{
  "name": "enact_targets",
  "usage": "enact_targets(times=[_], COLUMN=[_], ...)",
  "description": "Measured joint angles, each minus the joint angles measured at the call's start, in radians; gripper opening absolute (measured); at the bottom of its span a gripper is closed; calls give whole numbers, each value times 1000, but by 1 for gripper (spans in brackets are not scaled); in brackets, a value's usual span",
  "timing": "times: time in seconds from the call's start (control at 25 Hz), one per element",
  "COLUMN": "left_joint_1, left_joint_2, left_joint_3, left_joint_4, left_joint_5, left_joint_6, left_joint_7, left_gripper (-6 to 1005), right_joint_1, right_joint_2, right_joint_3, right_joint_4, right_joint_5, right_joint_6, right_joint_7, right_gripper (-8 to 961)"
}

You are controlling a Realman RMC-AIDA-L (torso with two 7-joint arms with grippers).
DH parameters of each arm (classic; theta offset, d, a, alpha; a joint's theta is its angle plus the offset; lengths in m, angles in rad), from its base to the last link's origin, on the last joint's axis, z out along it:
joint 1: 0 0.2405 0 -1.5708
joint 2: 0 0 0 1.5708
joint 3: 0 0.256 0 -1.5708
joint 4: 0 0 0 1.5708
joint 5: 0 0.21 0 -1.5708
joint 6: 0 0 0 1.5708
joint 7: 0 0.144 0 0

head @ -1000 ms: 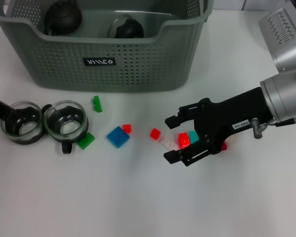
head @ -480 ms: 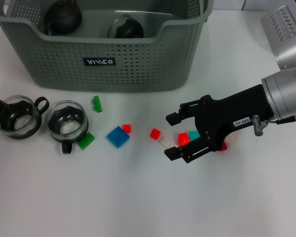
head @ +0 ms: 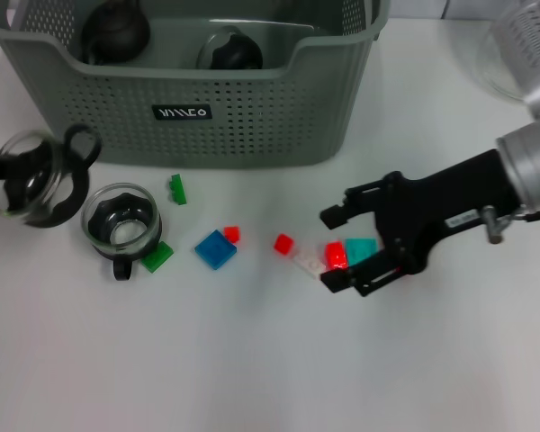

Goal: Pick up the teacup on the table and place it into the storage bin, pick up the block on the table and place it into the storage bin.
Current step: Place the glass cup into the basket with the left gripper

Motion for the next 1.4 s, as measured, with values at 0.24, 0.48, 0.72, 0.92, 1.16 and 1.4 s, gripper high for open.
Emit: enact_targets(times=[0.24, 0.48, 0.72, 0.92, 1.16, 1.4], left_joint_1=[-1, -15, -153, -263, -405, -528], left_joint_2=[10, 35, 52, 62, 66, 65], left_joint_3=[-20, 140, 146, 220, 360, 376], left_joint_4=[3, -53, -97, -122, -263, -478], left_joint_5=[-268, -543, -572, -368, -80, 102], left_joint_6=[163, 169, 35, -205, -446, -620], left_joint_7=[-6, -45, -57, -138, -239, -292], left_gripper=[50, 51, 50, 50, 51, 52], right_joint_1=[0, -10, -13, -12, -13, -11], right_joint_2=[-36, -62, -63, -60, -56, -54], right_joint_3=[80, 134, 159, 154, 153, 162], right_joint_4=[6, 9, 23, 36, 36, 34], right_joint_5=[0, -1, -2, -2, -3, -21], right_joint_6=[-88, -127, -152, -155, -156, -155], right_joint_7=[34, 96, 122, 140, 147, 147], right_gripper=[914, 914, 914, 914, 914, 914])
